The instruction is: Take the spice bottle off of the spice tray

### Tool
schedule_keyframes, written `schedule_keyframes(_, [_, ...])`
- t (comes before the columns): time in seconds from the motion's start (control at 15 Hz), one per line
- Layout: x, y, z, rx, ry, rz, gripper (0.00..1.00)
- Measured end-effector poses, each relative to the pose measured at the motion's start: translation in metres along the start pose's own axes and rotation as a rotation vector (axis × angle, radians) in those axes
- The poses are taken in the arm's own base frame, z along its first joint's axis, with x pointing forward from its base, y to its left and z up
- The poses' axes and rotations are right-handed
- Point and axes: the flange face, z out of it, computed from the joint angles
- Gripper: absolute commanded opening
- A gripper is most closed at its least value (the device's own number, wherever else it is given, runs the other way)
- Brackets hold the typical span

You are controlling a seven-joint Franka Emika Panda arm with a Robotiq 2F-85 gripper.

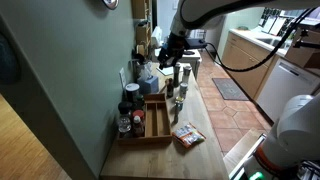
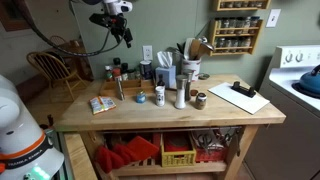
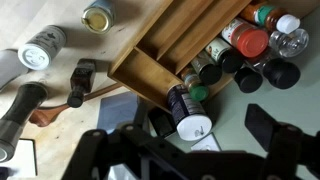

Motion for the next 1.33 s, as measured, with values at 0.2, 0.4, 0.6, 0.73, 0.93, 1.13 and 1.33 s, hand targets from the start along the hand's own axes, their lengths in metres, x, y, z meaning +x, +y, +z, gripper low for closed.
schedule_keyframes(0.2, [0.0, 0.0, 0.0, 0.0, 0.0, 0.0, 1.0])
schedule_keyframes(0.4, [0.0, 0.0, 0.0, 0.0, 0.0, 0.0, 1.0])
schedule_keyframes(0.6, [0.001, 0.0, 0.0, -0.011, 0.0, 0.007, 1.0])
schedule_keyframes(0.73, [0.004, -0.008, 0.006, -0.028, -0.009, 0.006, 1.0])
schedule_keyframes(0.93, [0.012, -0.035, 0.027, -0.065, -0.038, 0.016, 1.0])
schedule_keyframes(1.13, [0.021, -0.062, 0.054, -0.118, -0.068, 0.027, 1.0])
schedule_keyframes(1.33, [0.027, -0.085, 0.079, -0.174, -0.084, 0.049, 1.0])
